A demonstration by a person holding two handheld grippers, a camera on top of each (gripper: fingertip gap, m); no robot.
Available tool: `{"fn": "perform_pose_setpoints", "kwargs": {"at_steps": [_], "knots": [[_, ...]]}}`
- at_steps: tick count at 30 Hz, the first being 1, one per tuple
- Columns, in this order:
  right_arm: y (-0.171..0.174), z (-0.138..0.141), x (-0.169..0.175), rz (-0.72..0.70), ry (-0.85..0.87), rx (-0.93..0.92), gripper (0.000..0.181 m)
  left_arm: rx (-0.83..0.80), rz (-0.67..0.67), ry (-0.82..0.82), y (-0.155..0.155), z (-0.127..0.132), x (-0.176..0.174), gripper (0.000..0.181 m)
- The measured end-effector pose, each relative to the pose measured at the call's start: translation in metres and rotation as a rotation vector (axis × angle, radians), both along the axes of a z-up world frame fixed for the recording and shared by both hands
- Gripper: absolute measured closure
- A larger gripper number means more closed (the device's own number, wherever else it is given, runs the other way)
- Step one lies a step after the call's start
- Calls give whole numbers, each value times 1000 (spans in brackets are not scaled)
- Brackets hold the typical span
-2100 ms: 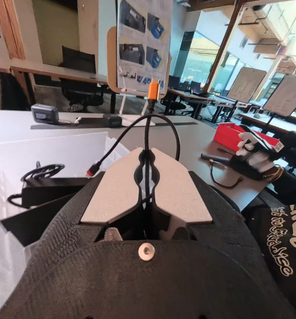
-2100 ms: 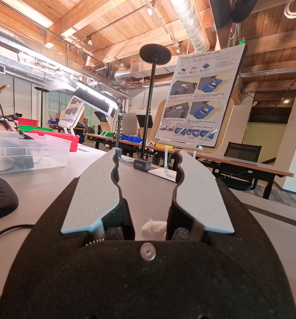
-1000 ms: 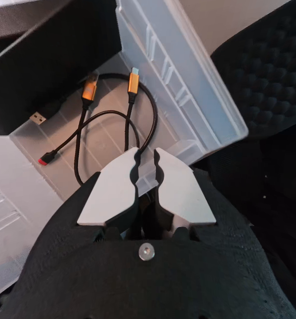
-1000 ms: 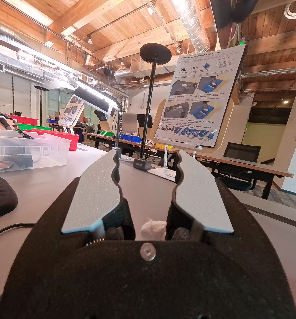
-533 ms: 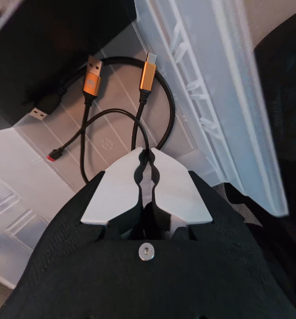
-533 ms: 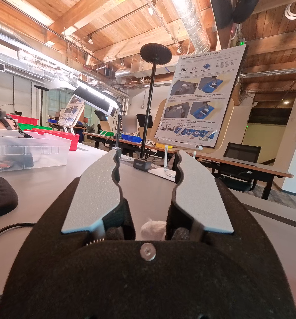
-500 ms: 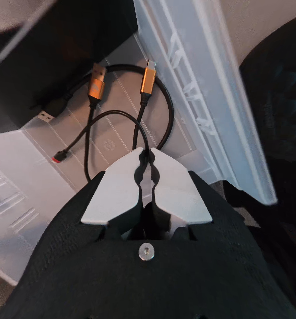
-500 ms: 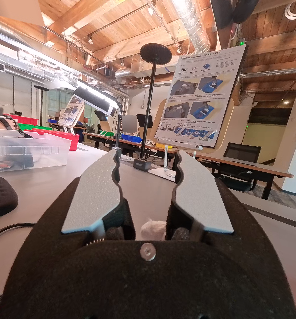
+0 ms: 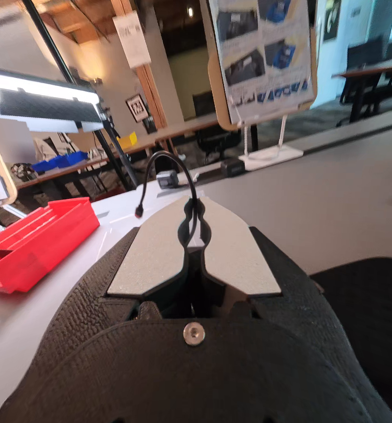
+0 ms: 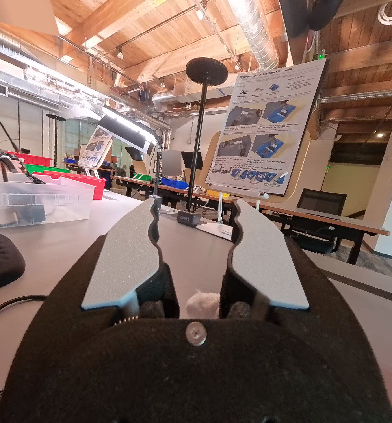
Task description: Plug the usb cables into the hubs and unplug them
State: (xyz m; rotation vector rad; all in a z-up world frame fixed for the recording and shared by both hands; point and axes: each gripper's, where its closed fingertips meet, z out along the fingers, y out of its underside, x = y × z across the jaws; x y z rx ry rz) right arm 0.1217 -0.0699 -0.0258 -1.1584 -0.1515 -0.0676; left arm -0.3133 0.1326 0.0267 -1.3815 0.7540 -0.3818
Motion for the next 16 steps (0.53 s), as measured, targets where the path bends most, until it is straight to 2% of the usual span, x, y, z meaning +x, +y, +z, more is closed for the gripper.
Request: {"fn": "perform_pose_setpoints", "kwargs": {"at_steps": [3, 7, 12, 16], "knots": [[0, 0, 0, 2, 0, -1, 120, 48, -64, -131, -13, 16, 2, 178], [0, 0, -1, 5, -5, -3, 120, 109, -248, -341, -38, 43, 7, 178], [1, -2, -5, 20, -21, -12, 122, 119, -641, -594, -84, 70, 17, 178], [1, -4, -18, 85, -61, -19, 121, 113, -927, -721, -112, 76, 22, 178]]}}
